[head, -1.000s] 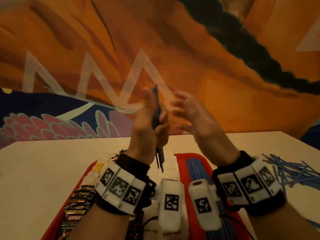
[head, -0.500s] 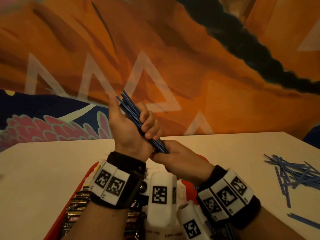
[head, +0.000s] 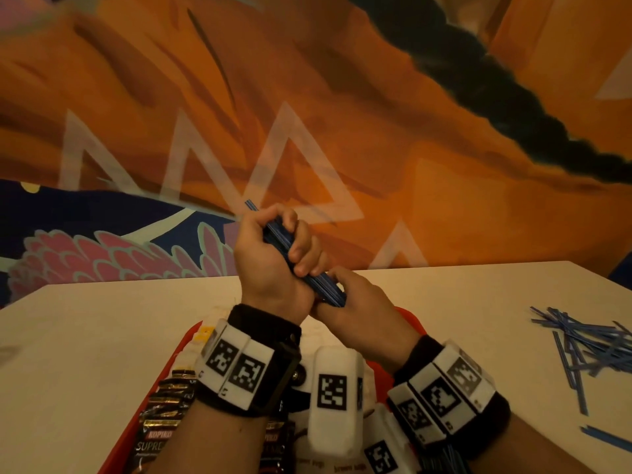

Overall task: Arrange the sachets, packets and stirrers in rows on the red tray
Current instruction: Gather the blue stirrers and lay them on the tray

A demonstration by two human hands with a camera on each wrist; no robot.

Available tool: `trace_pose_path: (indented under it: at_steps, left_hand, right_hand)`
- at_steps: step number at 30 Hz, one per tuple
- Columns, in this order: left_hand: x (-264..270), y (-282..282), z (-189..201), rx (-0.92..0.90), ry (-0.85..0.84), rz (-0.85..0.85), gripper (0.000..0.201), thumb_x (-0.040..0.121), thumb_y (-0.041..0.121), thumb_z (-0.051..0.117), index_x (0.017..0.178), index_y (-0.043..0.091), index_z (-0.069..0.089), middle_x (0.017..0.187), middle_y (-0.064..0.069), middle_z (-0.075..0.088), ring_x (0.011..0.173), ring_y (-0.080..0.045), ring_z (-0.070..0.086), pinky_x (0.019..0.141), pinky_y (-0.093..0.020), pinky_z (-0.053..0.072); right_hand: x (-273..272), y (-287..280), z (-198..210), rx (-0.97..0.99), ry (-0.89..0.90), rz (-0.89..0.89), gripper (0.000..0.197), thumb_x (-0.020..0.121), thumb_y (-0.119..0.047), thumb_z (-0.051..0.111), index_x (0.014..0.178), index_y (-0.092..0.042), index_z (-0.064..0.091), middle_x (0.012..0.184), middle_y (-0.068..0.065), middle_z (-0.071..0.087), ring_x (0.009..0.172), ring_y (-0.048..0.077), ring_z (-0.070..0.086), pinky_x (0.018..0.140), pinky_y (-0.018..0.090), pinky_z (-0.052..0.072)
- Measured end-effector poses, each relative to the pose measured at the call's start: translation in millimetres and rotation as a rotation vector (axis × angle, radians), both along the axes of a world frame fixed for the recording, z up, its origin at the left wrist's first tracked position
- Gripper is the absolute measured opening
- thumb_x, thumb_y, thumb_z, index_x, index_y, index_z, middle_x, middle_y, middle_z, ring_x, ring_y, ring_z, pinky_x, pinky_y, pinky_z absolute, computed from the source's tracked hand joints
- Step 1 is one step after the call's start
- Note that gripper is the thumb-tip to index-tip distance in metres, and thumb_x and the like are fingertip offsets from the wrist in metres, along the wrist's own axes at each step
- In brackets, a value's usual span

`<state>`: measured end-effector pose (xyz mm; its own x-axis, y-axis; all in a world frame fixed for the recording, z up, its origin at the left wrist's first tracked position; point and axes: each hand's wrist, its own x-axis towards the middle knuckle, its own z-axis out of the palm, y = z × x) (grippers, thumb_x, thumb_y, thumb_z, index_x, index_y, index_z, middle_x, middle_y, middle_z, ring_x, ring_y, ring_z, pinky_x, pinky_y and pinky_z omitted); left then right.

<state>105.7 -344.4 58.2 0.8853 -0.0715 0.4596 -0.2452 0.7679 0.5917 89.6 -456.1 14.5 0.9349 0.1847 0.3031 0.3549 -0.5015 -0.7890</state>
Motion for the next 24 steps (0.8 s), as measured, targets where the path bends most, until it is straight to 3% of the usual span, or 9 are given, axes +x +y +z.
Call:
trace_pose_path:
  at_steps: [2,4,6,9,11,13,17,22,24]
  left_hand:
    - [-0.4,-2.3,-0.3,0.013,-0.032,-0.001,0.037,0.098,0.036,0.033,0.069,0.015,0.038,0.043,0.003,0.026,0.032,-0.009,0.022,0.037,-0.018,0.024]
    - [-2.1,-2.8,0.6,0.036,-0.041,-0.001,0.057,0.093,0.064,0.032,0.067,0.013,0.038,0.044,0.002,0.025,0.033,-0.011,0.022,0.041,-0.019,0.021]
    - [-2.7,-2.1,1.7,0.056,-0.016,-0.003,0.071,0.088,0.075,0.025,0.060,0.011,0.035,0.043,0.000,0.023,0.034,-0.013,0.021,0.043,-0.020,0.020]
    - [-3.4,-1.8,3.3,0.070,0.004,0.007,0.058,0.100,0.050,0.029,0.056,0.012,0.035,0.042,0.000,0.025,0.033,-0.013,0.023,0.041,-0.021,0.022]
    - [-4.1,-2.1,4.4,0.063,-0.031,0.017,0.042,0.098,0.034,0.031,0.062,0.014,0.039,0.043,0.002,0.027,0.032,-0.011,0.025,0.039,-0.020,0.022]
    - [-5.0,-1.8,5.7,0.037,-0.049,0.031,0.031,0.095,0.026,0.032,0.067,0.015,0.038,0.042,0.004,0.027,0.032,-0.009,0.024,0.038,-0.019,0.023]
    - [-5.3,-0.7,6.9,-0.038,-0.030,0.115,0.030,0.096,0.019,0.029,0.068,0.015,0.039,0.043,0.004,0.026,0.031,-0.009,0.022,0.037,-0.018,0.021]
    - [-5.0,-5.0,7.0,-0.045,-0.014,0.300,0.023,0.098,0.008,0.032,0.083,0.013,0.049,0.046,0.003,0.030,0.032,-0.009,0.024,0.036,-0.017,0.020]
    - [-3.9,-4.8,6.1,-0.034,-0.028,0.320,0.022,0.102,0.011,0.032,0.090,0.013,0.050,0.047,0.003,0.031,0.033,-0.009,0.025,0.035,-0.017,0.022]
  right_hand:
    - [0.3,0.4,0.4,-0.041,-0.007,0.007,0.022,0.090,-0.021,0.060,0.068,-0.019,0.053,0.058,-0.005,0.054,0.049,0.009,0.045,0.051,0.028,0.034]
    - [1.3,0.2,0.2,-0.027,0.022,-0.001,0.036,0.092,-0.020,0.059,0.058,-0.019,0.047,0.050,-0.006,0.048,0.046,0.009,0.041,0.051,0.029,0.032]
    - [1.4,0.0,-0.8,-0.022,0.030,-0.008,0.043,0.092,-0.023,0.060,0.053,-0.020,0.043,0.044,-0.007,0.044,0.044,0.009,0.037,0.050,0.028,0.030]
    - [-0.1,-0.3,-1.0,-0.054,0.028,-0.011,0.041,0.093,-0.028,0.061,0.057,-0.013,0.050,0.058,0.008,0.059,0.054,0.023,0.049,0.055,0.034,0.036]
    - [-0.6,0.3,-2.0,-0.084,0.024,-0.028,0.041,0.093,-0.033,0.060,0.064,-0.004,0.057,0.071,0.019,0.066,0.066,0.035,0.057,0.060,0.040,0.042]
    - [0.4,0.8,-3.5,-0.112,0.025,-0.041,0.043,0.093,-0.035,0.061,0.063,-0.005,0.055,0.071,0.019,0.067,0.063,0.032,0.057,0.059,0.039,0.044]
    - [2.7,-1.3,-3.9,-0.142,0.020,-0.026,0.040,0.087,-0.028,0.068,0.057,-0.014,0.045,0.055,0.003,0.053,0.051,0.016,0.046,0.052,0.030,0.038]
    - [2.2,-3.0,-4.5,-0.077,-0.044,0.117,0.014,0.077,-0.016,0.073,0.084,-0.012,0.062,0.080,0.011,0.070,0.076,0.031,0.065,0.070,0.045,0.053]
    - [3.5,-1.5,-4.6,-0.039,-0.043,0.124,0.013,0.077,-0.016,0.071,0.082,-0.011,0.061,0.075,0.013,0.068,0.070,0.035,0.062,0.065,0.046,0.051]
